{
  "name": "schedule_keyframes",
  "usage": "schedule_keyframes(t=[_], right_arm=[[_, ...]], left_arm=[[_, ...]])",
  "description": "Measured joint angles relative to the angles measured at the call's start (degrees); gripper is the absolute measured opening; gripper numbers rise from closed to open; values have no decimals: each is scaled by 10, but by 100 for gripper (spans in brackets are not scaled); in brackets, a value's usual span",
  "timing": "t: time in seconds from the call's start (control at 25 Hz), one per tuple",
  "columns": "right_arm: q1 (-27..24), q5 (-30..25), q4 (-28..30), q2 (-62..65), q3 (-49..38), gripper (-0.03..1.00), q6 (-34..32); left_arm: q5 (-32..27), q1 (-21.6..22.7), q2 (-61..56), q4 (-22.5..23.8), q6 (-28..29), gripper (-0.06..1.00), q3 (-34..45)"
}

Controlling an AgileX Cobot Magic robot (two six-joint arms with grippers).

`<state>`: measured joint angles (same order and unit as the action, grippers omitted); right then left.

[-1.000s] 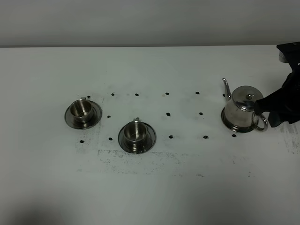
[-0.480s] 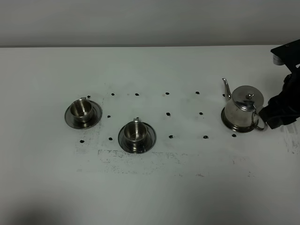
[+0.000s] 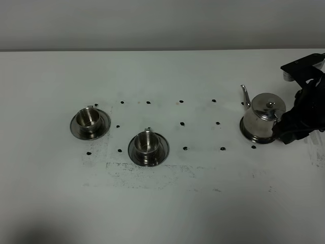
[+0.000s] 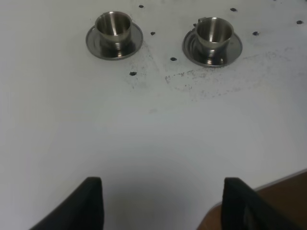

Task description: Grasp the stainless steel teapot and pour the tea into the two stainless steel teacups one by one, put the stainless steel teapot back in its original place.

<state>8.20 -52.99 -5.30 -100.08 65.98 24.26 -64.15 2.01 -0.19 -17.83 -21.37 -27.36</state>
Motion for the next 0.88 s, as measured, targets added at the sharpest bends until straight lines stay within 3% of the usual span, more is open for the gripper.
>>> schedule_keyframes(t=[0.88], right_arm=[[-17,66,3,-51,0,45,30]], left_arm=[[0,0,0,0,0,52,0]])
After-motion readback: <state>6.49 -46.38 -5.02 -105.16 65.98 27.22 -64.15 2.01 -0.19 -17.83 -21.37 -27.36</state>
